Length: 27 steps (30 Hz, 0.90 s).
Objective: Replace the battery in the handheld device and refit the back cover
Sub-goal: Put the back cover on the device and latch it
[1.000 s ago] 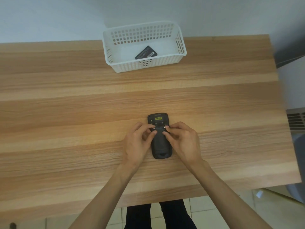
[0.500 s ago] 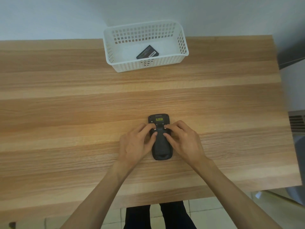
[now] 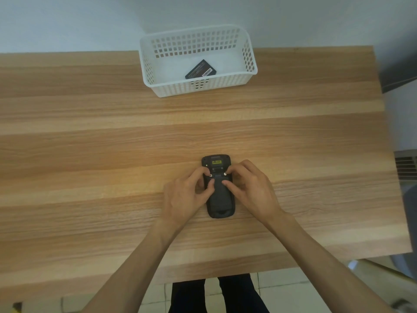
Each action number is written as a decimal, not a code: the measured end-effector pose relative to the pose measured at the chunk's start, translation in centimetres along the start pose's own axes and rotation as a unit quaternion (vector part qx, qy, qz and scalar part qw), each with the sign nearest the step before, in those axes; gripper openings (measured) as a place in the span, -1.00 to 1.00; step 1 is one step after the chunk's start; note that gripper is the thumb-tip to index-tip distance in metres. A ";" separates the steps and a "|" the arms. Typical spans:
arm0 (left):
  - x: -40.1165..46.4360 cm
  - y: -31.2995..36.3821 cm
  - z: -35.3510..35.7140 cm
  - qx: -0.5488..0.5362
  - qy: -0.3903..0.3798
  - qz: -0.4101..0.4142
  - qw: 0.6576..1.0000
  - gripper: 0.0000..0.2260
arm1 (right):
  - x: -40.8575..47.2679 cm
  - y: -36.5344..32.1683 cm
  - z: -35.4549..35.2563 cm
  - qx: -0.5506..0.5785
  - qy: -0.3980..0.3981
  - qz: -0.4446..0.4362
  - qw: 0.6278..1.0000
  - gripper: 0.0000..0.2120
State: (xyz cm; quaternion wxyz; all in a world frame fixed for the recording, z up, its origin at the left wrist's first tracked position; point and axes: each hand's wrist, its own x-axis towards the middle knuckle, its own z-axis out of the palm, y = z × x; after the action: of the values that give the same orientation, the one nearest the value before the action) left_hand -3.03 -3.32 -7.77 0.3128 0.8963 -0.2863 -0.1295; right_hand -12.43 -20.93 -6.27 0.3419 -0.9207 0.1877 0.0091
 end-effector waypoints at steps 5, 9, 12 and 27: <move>-0.7 -0.1 0.5 -0.034 0.022 -0.018 0.999 -0.86 | -0.1 -0.3 0.3 0.045 0.018 0.025 0.999 -0.80; -0.8 -0.2 0.6 -0.051 0.023 -0.030 0.998 -0.87 | -0.3 -0.5 0.5 0.050 0.030 0.039 0.998 -0.80; -1.1 0.0 0.6 -0.078 0.027 -0.039 0.996 -0.88 | -0.5 -0.4 0.7 0.056 0.035 0.043 0.997 -0.81; -1.6 0.2 1.0 -0.115 0.015 -0.066 0.991 -0.88 | -1.1 -0.7 1.4 0.086 0.059 0.074 0.992 -0.81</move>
State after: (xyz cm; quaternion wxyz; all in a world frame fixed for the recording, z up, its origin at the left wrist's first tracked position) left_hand -4.78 -2.96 -8.32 0.4086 0.8734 -0.2046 -0.1682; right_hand -13.03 -19.16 -6.73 0.4064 -0.8705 0.2753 -0.0359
